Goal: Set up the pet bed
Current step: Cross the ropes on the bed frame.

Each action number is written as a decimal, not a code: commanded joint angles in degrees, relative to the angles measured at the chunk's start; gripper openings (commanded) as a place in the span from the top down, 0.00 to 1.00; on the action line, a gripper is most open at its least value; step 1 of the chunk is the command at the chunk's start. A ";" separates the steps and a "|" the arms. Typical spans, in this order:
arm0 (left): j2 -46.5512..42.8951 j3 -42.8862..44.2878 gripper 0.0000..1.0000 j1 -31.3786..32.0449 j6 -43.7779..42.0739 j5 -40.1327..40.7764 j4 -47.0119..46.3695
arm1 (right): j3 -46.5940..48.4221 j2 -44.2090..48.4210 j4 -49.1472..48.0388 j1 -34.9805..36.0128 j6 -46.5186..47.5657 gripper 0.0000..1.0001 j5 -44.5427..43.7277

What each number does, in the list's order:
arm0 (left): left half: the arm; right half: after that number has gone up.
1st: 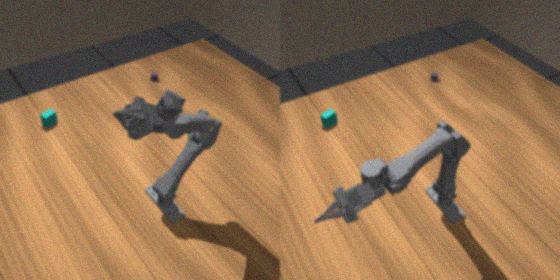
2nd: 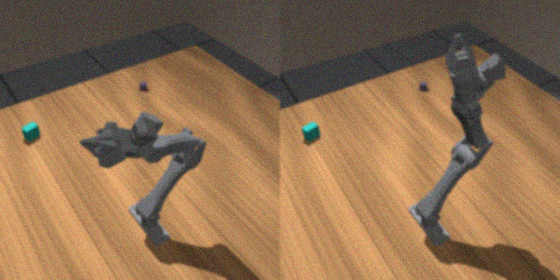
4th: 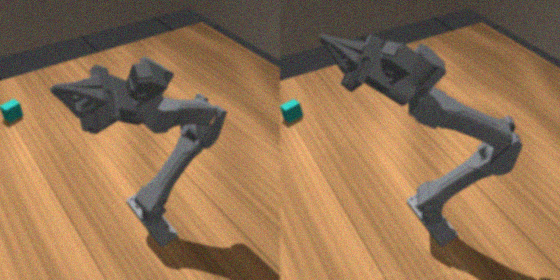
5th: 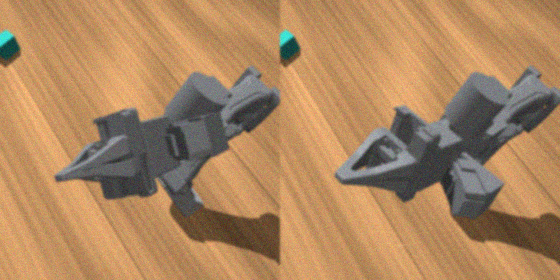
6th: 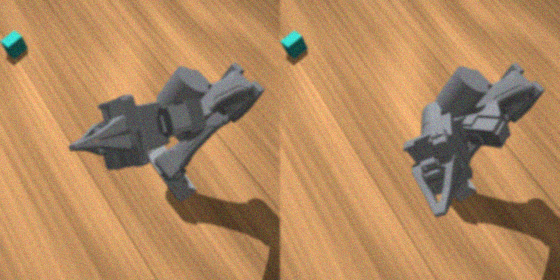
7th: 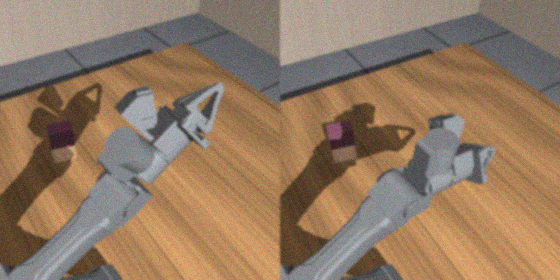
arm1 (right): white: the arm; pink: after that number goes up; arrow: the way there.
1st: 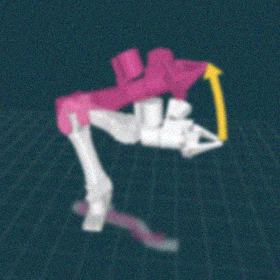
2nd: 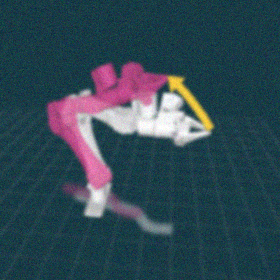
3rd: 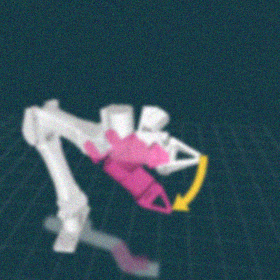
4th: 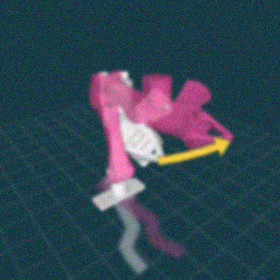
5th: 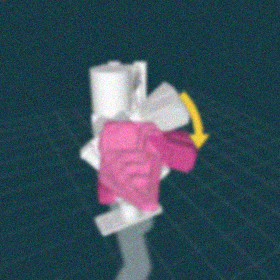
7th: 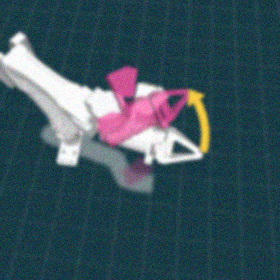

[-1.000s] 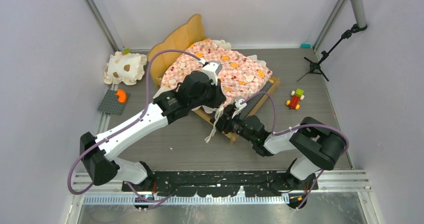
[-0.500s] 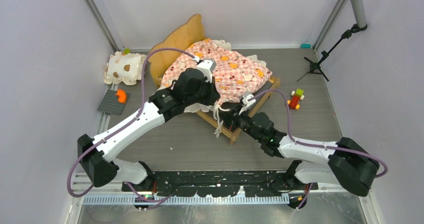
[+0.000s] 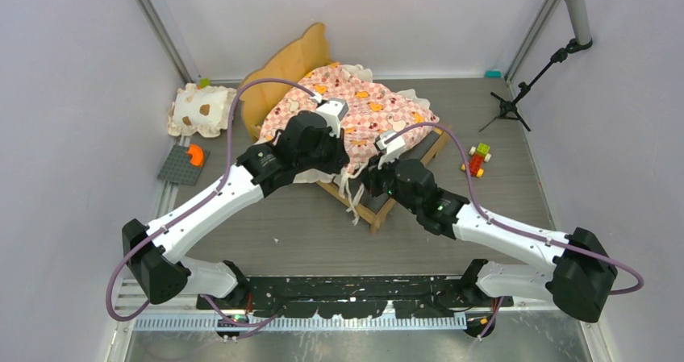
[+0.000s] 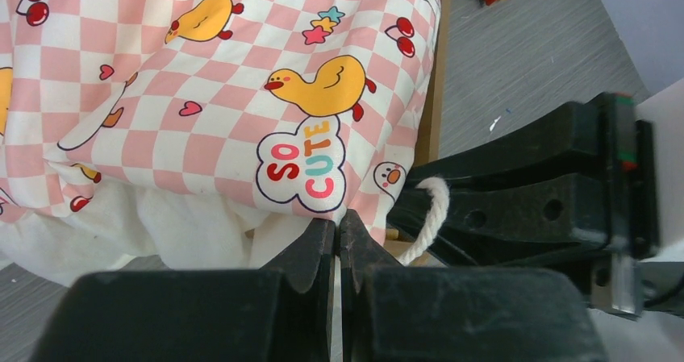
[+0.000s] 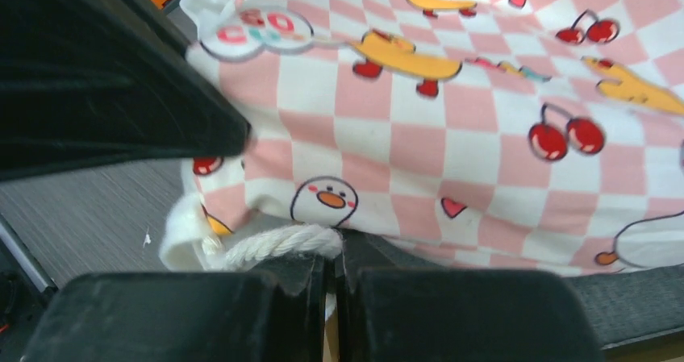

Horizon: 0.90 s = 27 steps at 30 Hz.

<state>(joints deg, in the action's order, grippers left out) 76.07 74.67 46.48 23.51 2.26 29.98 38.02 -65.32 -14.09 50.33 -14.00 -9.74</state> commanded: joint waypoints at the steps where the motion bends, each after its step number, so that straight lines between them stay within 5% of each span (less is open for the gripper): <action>1: -1.45 2.09 1.00 -0.24 -1.75 -0.69 0.52 | 7.92 0.50 10.18 0.47 4.05 0.94 -2.85; 27: -0.48 3.05 1.00 -0.86 -2.85 -0.21 1.00 | 20.39 -3.84 21.91 2.13 13.63 0.95 -8.06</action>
<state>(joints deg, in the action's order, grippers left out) 76.09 74.98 46.11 21.78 2.31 31.57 55.16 -68.77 8.12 52.07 -2.74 -15.51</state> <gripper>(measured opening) 0.030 0.090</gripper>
